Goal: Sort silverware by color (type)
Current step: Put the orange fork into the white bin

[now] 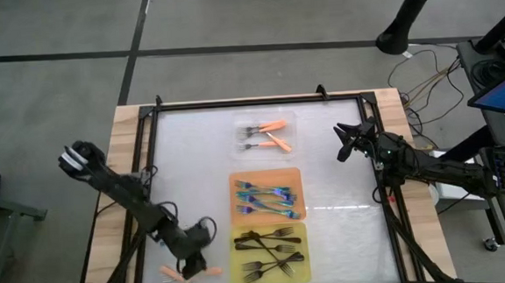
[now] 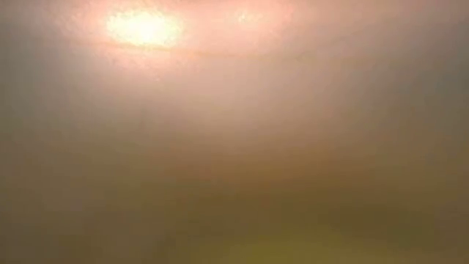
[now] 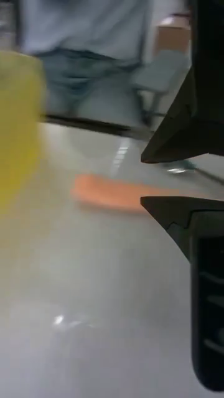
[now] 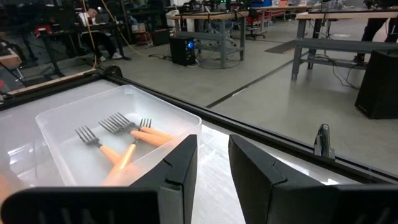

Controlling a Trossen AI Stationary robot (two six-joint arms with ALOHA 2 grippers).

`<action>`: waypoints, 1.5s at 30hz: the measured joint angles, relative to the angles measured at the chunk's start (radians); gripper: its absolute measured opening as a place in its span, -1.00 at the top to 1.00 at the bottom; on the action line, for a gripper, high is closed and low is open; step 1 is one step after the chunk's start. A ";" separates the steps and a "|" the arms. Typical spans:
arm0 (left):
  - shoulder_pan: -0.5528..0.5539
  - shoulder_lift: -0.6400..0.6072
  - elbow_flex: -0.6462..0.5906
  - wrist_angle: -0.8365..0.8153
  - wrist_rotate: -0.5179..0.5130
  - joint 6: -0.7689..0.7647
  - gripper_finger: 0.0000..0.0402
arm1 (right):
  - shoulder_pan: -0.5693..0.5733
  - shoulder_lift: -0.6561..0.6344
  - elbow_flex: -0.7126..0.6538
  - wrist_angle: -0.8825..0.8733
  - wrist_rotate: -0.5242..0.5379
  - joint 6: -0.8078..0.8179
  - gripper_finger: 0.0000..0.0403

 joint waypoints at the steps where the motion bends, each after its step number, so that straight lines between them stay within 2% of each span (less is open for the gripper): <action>1: -0.012 0.025 0.011 0.007 0.031 0.008 0.61 | 0.000 0.000 0.000 0.000 0.000 0.000 0.58; 5: -0.069 0.092 0.059 -0.004 0.156 0.018 0.61 | 0.000 0.000 0.000 0.000 0.000 0.000 0.58; 7: -0.099 0.112 0.076 -0.020 0.154 0.039 0.61 | 0.000 0.000 0.000 0.000 0.000 0.000 0.58; 14: -0.168 0.154 0.116 -0.086 0.147 0.285 0.61 | 0.000 0.000 0.000 0.000 0.000 0.000 0.58; 20: -0.179 0.163 0.112 -0.116 0.138 0.305 0.61 | 0.000 0.000 0.000 0.000 0.000 0.000 0.58; 30: -0.188 0.151 0.194 -0.062 0.019 0.388 0.61 | 0.000 0.000 0.000 0.000 0.000 0.000 0.58; 35: -0.180 0.159 0.161 0.242 -0.211 0.363 0.61 | 0.000 0.000 0.000 0.000 0.000 0.000 0.58; 37: -0.166 0.168 0.146 0.304 -0.271 0.365 0.61 | 0.000 0.000 0.000 0.000 0.000 0.000 0.58; 40: -0.144 0.170 0.150 0.294 -0.301 0.358 0.61 | 0.000 0.000 0.000 0.000 0.000 0.000 0.58; 45: -0.137 0.170 0.205 0.141 -0.299 0.358 0.61 | 0.000 0.000 0.000 0.000 0.000 0.000 0.58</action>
